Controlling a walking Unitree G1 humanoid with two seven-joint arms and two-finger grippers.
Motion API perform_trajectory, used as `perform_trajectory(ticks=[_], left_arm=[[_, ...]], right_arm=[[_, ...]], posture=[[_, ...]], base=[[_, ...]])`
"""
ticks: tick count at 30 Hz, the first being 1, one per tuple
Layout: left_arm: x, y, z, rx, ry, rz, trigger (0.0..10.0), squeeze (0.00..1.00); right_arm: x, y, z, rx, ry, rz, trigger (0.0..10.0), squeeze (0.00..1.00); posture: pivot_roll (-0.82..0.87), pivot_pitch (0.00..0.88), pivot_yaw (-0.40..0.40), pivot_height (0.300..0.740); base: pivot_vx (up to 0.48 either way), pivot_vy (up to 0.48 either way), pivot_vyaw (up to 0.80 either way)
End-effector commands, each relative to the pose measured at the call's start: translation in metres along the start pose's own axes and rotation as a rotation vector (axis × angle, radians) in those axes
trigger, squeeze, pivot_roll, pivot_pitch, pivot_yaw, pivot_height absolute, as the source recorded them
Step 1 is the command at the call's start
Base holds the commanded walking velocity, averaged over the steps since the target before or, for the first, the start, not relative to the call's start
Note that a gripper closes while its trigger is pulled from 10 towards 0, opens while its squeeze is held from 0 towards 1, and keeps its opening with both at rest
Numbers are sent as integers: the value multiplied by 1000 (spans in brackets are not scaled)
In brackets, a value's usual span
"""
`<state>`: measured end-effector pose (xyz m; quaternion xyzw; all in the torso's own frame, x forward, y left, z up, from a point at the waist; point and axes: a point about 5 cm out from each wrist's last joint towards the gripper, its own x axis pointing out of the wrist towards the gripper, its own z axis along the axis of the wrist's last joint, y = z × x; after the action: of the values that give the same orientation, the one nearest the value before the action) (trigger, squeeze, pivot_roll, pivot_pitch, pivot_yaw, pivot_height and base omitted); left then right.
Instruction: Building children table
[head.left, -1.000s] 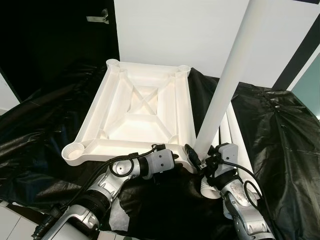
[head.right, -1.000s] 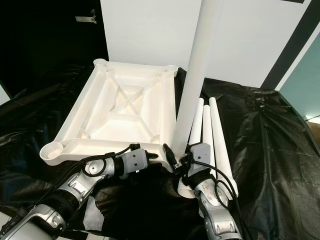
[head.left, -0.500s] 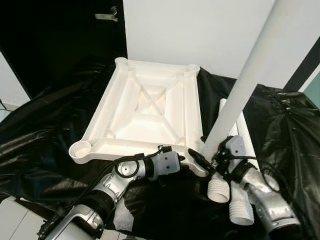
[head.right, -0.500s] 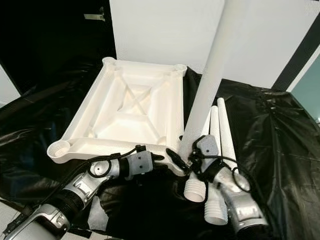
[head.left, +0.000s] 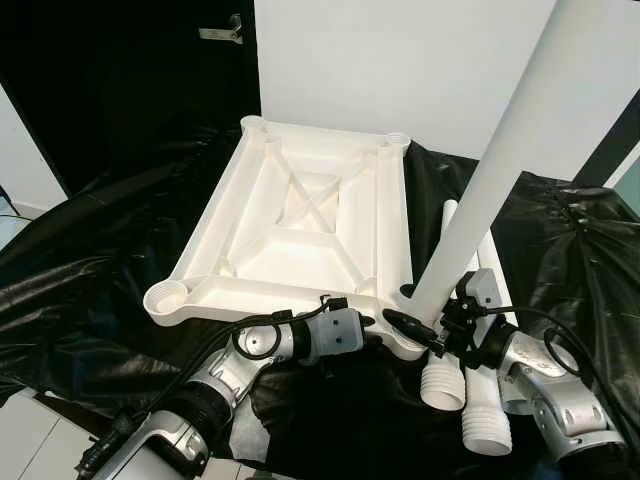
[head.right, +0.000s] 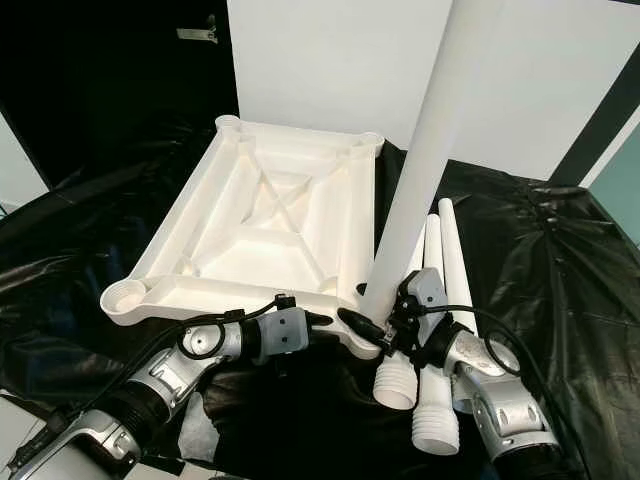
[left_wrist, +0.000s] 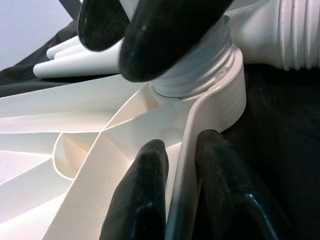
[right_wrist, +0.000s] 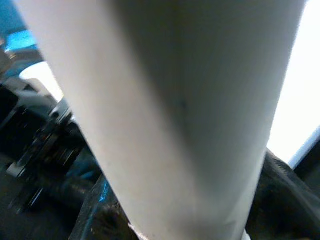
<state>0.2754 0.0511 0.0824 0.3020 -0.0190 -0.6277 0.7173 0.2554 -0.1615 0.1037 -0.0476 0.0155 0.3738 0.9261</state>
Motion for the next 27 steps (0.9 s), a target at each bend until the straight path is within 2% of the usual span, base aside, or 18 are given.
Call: perform_trajectory(ticks=[1, 2, 3, 4, 5, 6, 8, 9, 11, 14, 15, 17, 18, 22, 25, 27], left_arm=[[-2, -27, -19, -48, 84, -186, 10000, 0], [-2, -27, -19, -48, 84, -186, 10000, 0], [-2, -27, -19, -48, 85, -186, 10000, 0], [-2, -27, -19, -48, 85, -186, 10000, 0], [-2, -27, -19, -47, 84, -187, 10000, 0], [-2, -27, -19, -47, 84, -187, 10000, 0], [-2, -27, -19, -44, 84, -188, 10000, 0], [-2, -27, -19, -44, 84, -188, 10000, 0], [-2, -27, -19, -42, 85, -189, 10000, 0], [-3, -27, -19, -42, 86, -192, 10000, 0], [-3, -28, -19, -42, 87, -193, 10000, 0], [-3, -27, -19, -42, 87, -194, 10000, 0], [-3, -27, -19, -42, 88, -194, 10000, 0], [-3, -26, -19, -41, 90, -193, 10000, 0], [-3, -27, -20, -41, 89, -200, 10000, 0], [-3, -27, -20, -41, 90, -201, 10000, 0]], right_arm=[[-8, 1, -23, 44, 109, -51, 0, 0], [-8, 1, -23, 44, 109, -51, 0, 0], [-7, 1, -24, 16, 87, -138, 0, 0], [-7, 1, -24, 16, 87, -138, 0, 0], [-7, 3, -26, -4, 55, -270, 0, 0], [-7, 3, -26, -4, 55, -270, 0, 0], [-9, 7, -25, -22, -8, -462, 0, 0], [-9, 7, -25, -22, -8, -462, 0, 0], [-10, 3, -22, -53, -19, -549, 0, 0], [-9, 0, -22, -68, -7, -565, 0, 0], [-6, 1, -23, -67, 7, -548, 2549, 0], [-4, 2, -24, -66, 18, -535, 2549, 0], [-2, 3, -26, -74, 40, -520, 10000, 0], [0, -3, -27, -101, 69, -466, 10000, 0], [-8, -22, -24, -133, 115, -361, 10000, 0], [-11, -26, -24, -136, 129, -340, 10000, 0]], posture=[[247, 0, -95, 740], [247, 0, -95, 740], [246, 0, -94, 740], [246, 0, -94, 740], [247, 0, -92, 740], [247, 0, -92, 740], [250, 0, -92, 740], [250, 0, -92, 740], [249, 0, -90, 740], [247, 0, -87, 740], [248, 0, -87, 740], [248, 0, -86, 740], [247, 0, -86, 740], [243, 0, -83, 740], [240, 0, -79, 740], [238, 0, -78, 740]], base=[[0, 0, 0], [0, 0, 0], [0, 0, 0], [0, 0, 0], [0, 0, 0], [0, 0, 0], [0, 0, 0], [0, 0, 0], [0, 0, 0], [0, 0, 0], [0, 0, 0], [0, 0, 0], [0, 0, 0], [0, 0, 0], [0, 0, 0], [0, 0, 0]])
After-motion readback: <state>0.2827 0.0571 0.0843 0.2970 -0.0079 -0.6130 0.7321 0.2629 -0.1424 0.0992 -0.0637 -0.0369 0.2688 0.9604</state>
